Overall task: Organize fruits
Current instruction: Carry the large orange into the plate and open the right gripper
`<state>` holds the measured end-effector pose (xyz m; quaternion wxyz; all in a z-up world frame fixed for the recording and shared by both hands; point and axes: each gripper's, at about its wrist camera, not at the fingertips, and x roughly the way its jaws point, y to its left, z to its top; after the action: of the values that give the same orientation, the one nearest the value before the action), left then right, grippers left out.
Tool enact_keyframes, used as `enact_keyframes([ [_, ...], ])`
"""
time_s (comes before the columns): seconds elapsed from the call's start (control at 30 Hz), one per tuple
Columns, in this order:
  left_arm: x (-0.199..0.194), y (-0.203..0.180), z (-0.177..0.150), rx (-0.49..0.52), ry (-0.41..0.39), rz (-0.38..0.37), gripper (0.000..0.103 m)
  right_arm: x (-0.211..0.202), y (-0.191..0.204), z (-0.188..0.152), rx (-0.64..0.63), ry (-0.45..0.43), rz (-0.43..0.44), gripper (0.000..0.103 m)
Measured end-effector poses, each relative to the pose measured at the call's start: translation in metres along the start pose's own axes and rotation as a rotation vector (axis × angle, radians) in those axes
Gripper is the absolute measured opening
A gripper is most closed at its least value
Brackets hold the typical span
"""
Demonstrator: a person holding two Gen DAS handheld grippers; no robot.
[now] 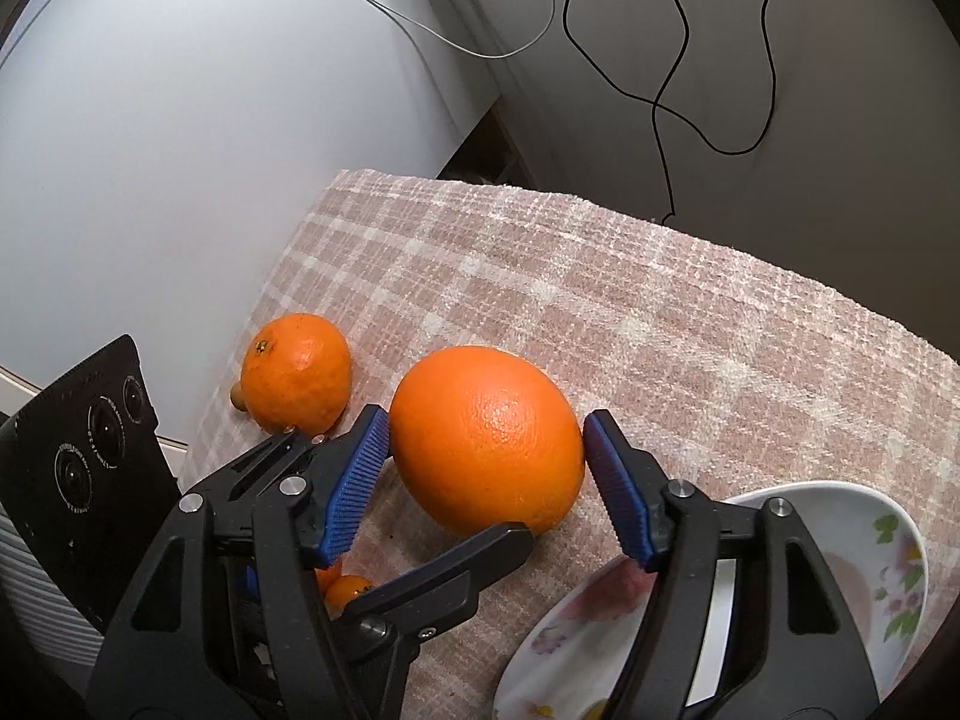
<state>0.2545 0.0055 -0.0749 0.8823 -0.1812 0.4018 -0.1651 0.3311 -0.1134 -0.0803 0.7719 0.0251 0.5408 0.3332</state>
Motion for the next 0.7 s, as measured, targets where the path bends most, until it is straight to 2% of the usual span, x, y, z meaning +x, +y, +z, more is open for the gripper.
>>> enact_keyframes([
  [0.37, -0.023, -0.021, 0.002, 0.029, -0.044, -0.011, 0.075, -0.035, 0.009, -0.006, -0.03, -0.048, 0.002, 0.07],
  [0.7, -0.015, -0.065, -0.004, 0.063, -0.034, -0.066, 0.075, -0.082, -0.019, -0.03, -0.012, -0.077, -0.031, 0.07],
])
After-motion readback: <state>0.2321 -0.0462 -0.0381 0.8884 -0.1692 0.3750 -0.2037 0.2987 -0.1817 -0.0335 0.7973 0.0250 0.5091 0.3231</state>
